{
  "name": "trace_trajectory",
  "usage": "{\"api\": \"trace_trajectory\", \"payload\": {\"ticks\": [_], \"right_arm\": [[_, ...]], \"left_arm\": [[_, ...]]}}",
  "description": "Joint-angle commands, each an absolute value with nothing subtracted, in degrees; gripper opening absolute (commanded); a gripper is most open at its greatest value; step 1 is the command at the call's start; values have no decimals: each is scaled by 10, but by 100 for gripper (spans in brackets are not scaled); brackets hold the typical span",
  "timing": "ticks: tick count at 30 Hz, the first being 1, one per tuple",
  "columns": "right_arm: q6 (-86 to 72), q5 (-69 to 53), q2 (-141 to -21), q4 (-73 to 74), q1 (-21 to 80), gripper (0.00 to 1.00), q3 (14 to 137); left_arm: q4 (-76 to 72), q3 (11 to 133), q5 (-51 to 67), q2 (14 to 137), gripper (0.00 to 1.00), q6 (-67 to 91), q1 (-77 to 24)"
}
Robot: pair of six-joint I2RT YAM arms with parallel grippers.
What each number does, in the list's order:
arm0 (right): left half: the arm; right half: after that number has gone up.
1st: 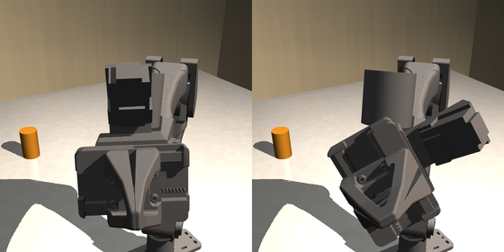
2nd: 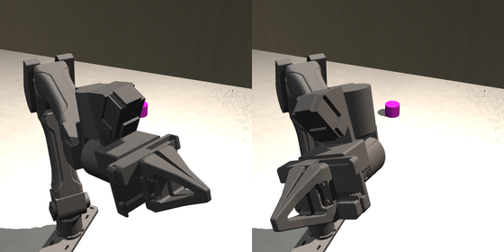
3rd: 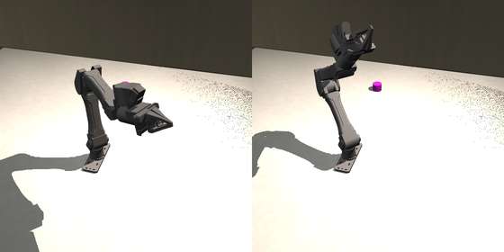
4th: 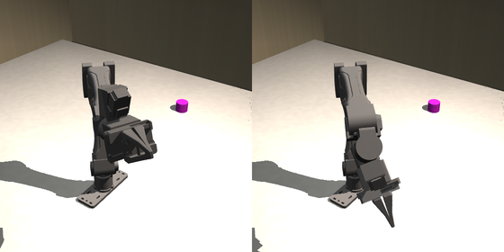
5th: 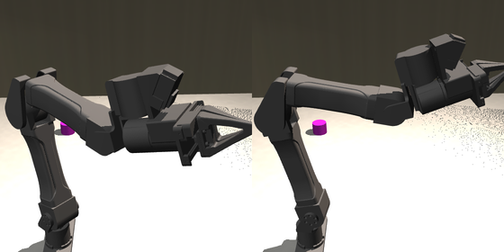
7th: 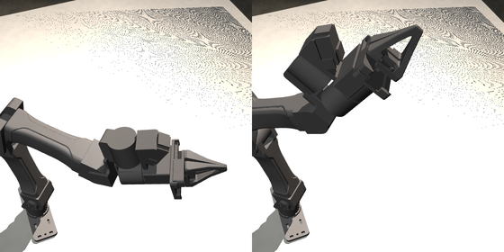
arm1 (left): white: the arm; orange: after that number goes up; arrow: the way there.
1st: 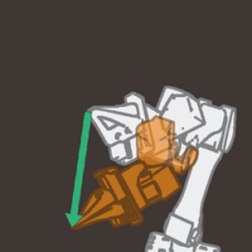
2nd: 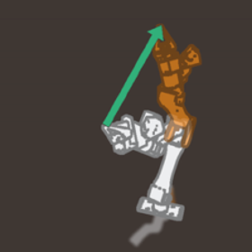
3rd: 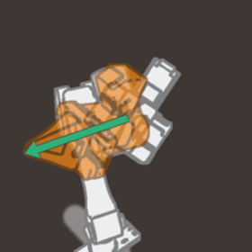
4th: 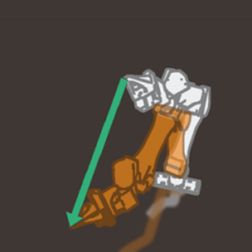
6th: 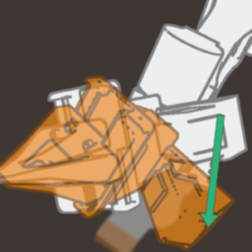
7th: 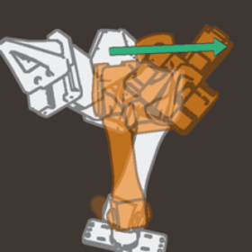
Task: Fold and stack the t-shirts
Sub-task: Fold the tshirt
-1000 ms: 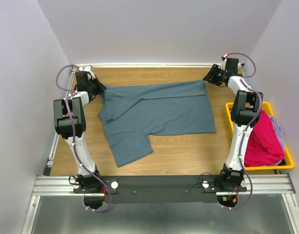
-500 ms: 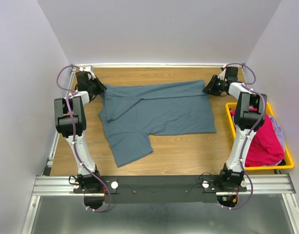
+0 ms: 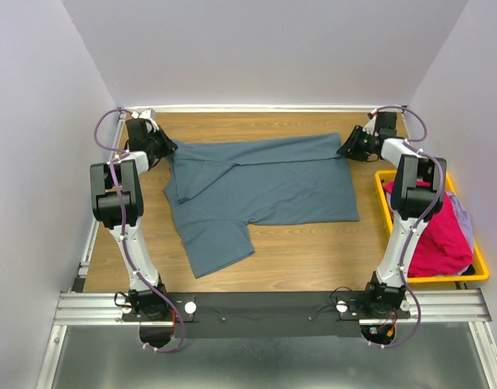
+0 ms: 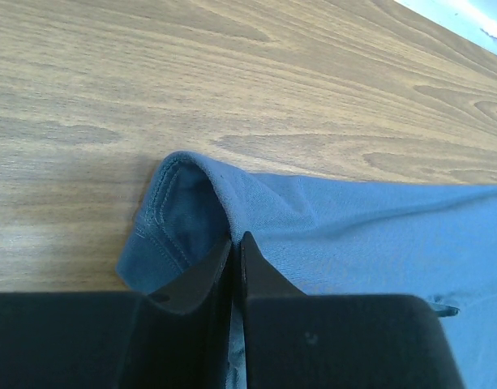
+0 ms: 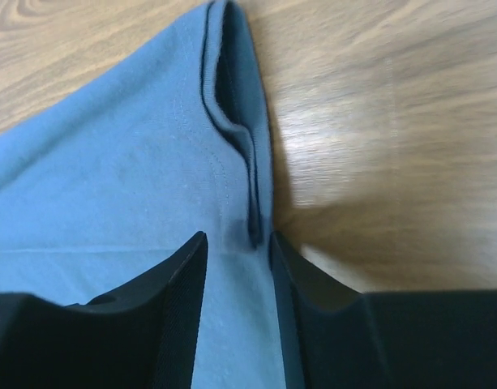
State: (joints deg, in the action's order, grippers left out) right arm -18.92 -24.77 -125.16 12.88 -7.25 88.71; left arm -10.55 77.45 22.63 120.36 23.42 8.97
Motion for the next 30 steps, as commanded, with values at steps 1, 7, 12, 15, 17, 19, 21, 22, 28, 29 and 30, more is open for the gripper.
{"api": "trace_trajectory", "payload": {"ticks": [1,7,12,15,17,19,21,22,28,29,30], "right_arm": [[-177,-186,-1201,130,-76,46,877],[-175,-185,-1188,130,-74,45,875],[-185,-215,-1206,130,-69,40,869],[-192,-217,-1222,130,-69,39,869],[-195,-231,-1230,129,-69,36,874],[-199,-239,-1242,128,-69,36,877],[-202,-246,-1249,129,-69,36,882],[-203,-247,-1254,129,-69,36,881],[-203,-259,-1263,129,-69,35,879],[-202,-260,-1265,129,-69,35,878],[-201,-260,-1264,129,-69,34,879]], "left_arm": [[-108,790,227,1215,15,232,91],[-108,791,226,1217,15,235,90],[-108,793,227,1221,15,236,90],[-108,793,227,1222,15,237,91],[-108,793,227,1223,15,239,90],[-108,794,227,1222,15,239,90],[-108,795,227,1222,15,238,90],[-108,795,227,1222,15,239,90],[-108,799,227,1226,15,239,90],[-108,800,228,1226,15,240,90],[-108,800,228,1227,15,240,90]]}}
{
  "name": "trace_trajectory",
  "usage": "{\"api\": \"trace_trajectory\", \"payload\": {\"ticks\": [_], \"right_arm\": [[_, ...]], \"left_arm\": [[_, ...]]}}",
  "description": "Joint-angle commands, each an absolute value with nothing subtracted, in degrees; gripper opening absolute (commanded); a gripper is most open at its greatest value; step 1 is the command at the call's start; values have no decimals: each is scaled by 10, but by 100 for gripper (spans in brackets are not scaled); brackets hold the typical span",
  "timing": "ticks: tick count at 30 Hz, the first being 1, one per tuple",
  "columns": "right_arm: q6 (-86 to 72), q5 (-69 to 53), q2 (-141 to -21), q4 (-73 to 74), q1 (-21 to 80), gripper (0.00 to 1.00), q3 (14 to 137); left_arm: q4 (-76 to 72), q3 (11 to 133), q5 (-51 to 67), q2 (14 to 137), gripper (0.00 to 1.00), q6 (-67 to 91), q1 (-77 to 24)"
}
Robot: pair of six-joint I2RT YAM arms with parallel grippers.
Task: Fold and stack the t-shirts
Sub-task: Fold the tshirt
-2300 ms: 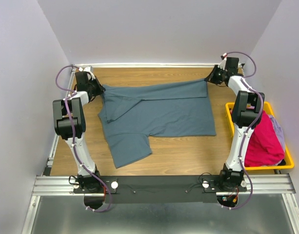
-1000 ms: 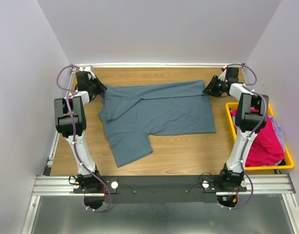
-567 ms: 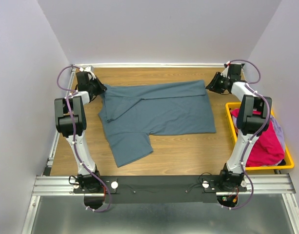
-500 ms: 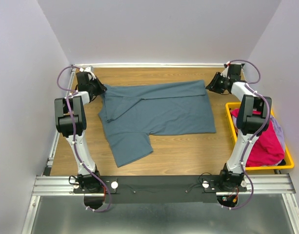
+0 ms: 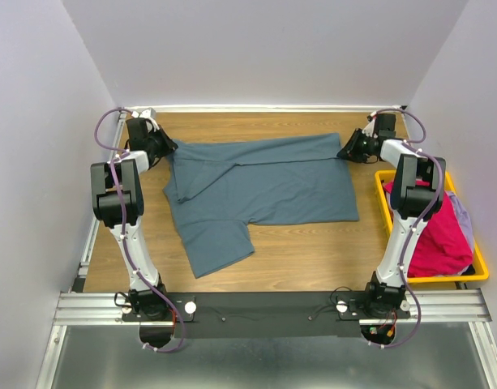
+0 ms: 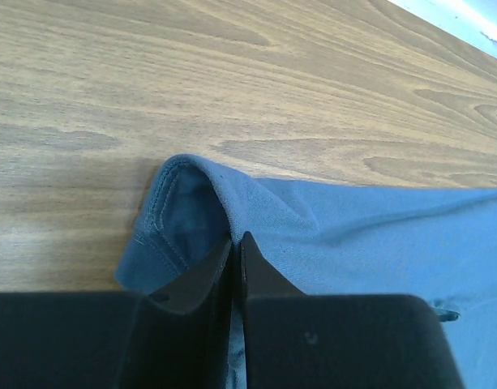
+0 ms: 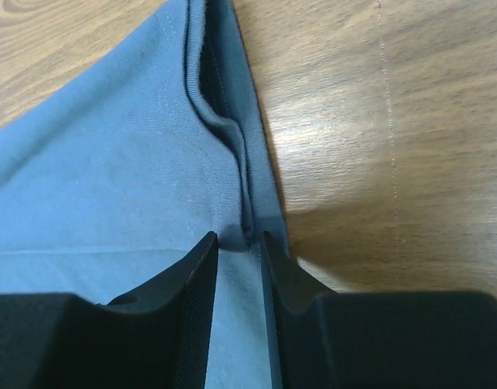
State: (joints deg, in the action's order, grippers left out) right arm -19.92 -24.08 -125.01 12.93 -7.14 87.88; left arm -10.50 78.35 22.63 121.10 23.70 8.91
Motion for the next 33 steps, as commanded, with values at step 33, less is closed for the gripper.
{"api": "trace_trajectory", "payload": {"ticks": [33], "right_arm": [[-170,-157,-1171,140,-84,1,831]], "left_arm": [[-91,817,221,1249,15,246,99]]}}
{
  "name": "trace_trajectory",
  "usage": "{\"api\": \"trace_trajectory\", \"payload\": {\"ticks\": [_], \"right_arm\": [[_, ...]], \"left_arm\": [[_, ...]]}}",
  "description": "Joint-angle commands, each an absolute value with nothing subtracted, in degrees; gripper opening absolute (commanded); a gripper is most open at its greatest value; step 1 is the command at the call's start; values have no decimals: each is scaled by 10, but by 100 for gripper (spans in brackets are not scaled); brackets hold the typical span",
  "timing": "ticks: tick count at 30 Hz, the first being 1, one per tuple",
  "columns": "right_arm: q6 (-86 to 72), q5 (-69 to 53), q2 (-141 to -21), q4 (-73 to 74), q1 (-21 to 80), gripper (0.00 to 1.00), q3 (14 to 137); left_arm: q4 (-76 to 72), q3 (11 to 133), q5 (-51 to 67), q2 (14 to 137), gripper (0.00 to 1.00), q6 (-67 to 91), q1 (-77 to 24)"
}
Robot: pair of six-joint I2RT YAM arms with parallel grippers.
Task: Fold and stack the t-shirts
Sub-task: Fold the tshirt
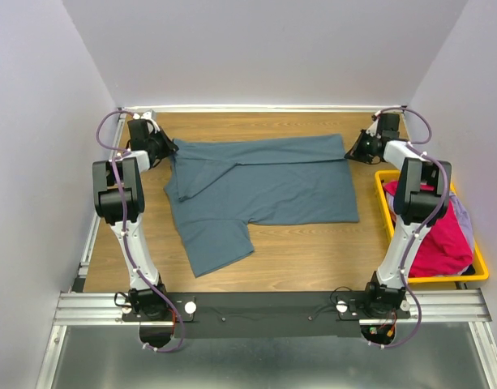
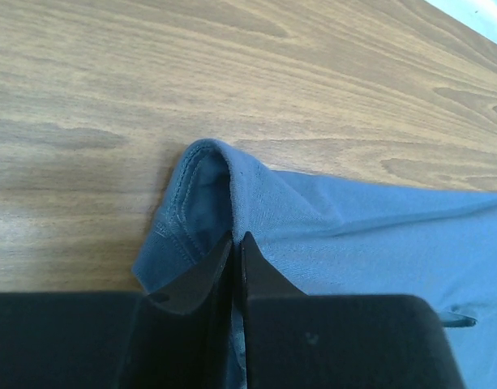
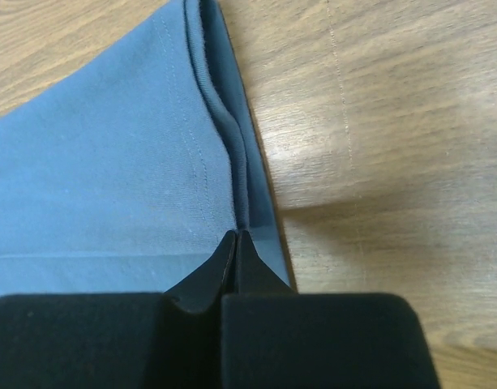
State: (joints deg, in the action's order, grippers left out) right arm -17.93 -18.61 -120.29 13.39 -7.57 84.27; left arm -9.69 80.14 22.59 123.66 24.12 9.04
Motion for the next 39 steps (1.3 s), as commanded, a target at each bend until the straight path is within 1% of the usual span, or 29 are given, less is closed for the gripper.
{"api": "trace_trajectory", "payload": {"ticks": [1,12,13,15,16,19,20,22,23,24,26,27,33,36,39], "right_arm": [[-170,-156,-1168,140,-84,1,831],[-183,-160,-1206,141,-84,1,820],[-185,-160,-1208,140,-84,2,820],[-187,-160,-1208,141,-84,3,819],[-186,-162,-1206,141,-84,4,819],[-185,-163,-1200,141,-84,12,826],[-185,-163,-1194,142,-84,20,829],[-185,-170,-1189,141,-84,29,841],[-185,-172,-1187,141,-84,38,847],[-185,-177,-1186,141,-84,42,860],[-185,-188,-1191,142,-84,49,878],[-185,-192,-1195,142,-84,50,895],[-209,-252,-1252,140,-83,50,972],[-216,-256,-1280,139,-81,50,1012],[-224,-258,-1319,140,-81,50,1046]], "left_arm": [[-91,817,222,1250,15,247,98],[-92,814,229,1254,16,246,98],[-92,814,229,1253,23,245,99],[-93,816,228,1248,31,240,98],[-96,815,227,1242,36,239,98],[-102,813,223,1226,44,238,98],[-105,813,222,1222,51,240,99],[-109,811,219,1209,53,247,98],[-114,812,220,1204,53,249,99],[-116,814,220,1200,65,255,98],[-120,819,227,1201,66,258,99],[-120,826,228,1206,66,260,98],[-118,842,236,1234,66,268,99],[-116,848,240,1245,66,268,98],[-114,857,243,1259,63,268,98]]}}
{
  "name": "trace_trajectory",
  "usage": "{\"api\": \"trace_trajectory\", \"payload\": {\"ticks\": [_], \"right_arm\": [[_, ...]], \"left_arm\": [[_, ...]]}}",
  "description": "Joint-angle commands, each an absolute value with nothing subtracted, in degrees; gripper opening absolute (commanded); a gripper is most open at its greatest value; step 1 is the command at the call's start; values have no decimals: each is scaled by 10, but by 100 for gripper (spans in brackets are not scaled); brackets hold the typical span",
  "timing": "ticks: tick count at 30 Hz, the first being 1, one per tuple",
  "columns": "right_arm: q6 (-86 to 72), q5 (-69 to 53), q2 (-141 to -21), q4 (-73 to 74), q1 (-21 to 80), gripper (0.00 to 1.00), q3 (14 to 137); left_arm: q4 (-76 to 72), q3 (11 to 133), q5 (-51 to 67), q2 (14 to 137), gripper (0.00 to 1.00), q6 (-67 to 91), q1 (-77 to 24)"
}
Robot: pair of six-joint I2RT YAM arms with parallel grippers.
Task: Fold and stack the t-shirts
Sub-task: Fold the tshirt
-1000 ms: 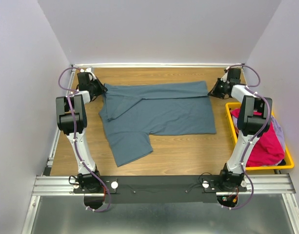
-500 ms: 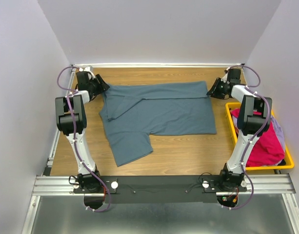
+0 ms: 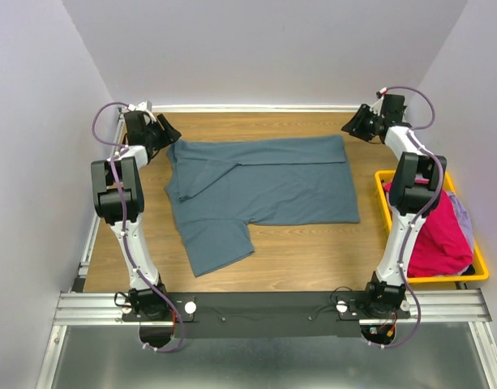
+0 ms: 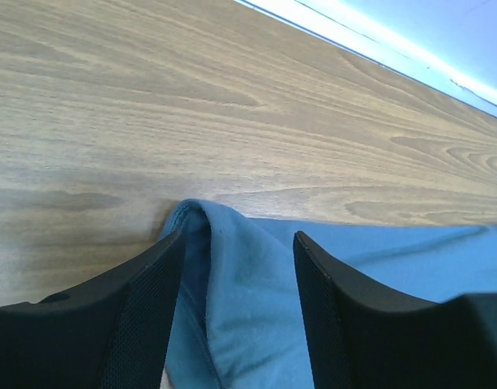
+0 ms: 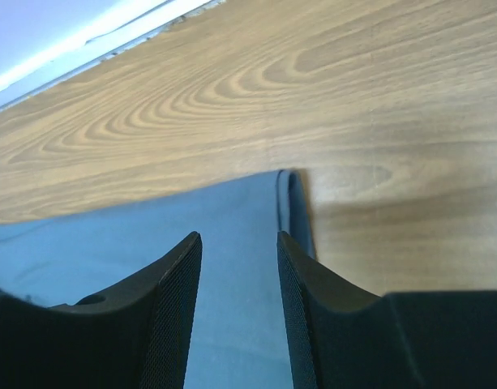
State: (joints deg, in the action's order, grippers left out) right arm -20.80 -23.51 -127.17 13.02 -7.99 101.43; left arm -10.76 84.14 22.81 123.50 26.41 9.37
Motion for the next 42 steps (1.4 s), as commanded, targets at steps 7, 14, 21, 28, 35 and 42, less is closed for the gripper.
{"api": "trace_trajectory", "payload": {"ticks": [7,14,21,28,35,42], "right_arm": [[-233,-275,-1377,139,-81,49,1093],[-238,-299,-1409,139,-81,46,1111],[-241,-288,-1429,139,-81,27,1125],[-239,-242,-1427,139,-87,6,1128],[-236,-225,-1419,138,-87,3,1126],[-236,-238,-1436,138,-87,10,1148]], "left_arm": [[-109,877,246,1284,55,269,99],[-108,890,257,1303,48,275,98],[-104,902,251,1315,22,283,99],[-111,882,222,1298,4,308,113],[-146,853,209,1283,3,335,123],[-147,863,244,1301,15,342,124]]}}
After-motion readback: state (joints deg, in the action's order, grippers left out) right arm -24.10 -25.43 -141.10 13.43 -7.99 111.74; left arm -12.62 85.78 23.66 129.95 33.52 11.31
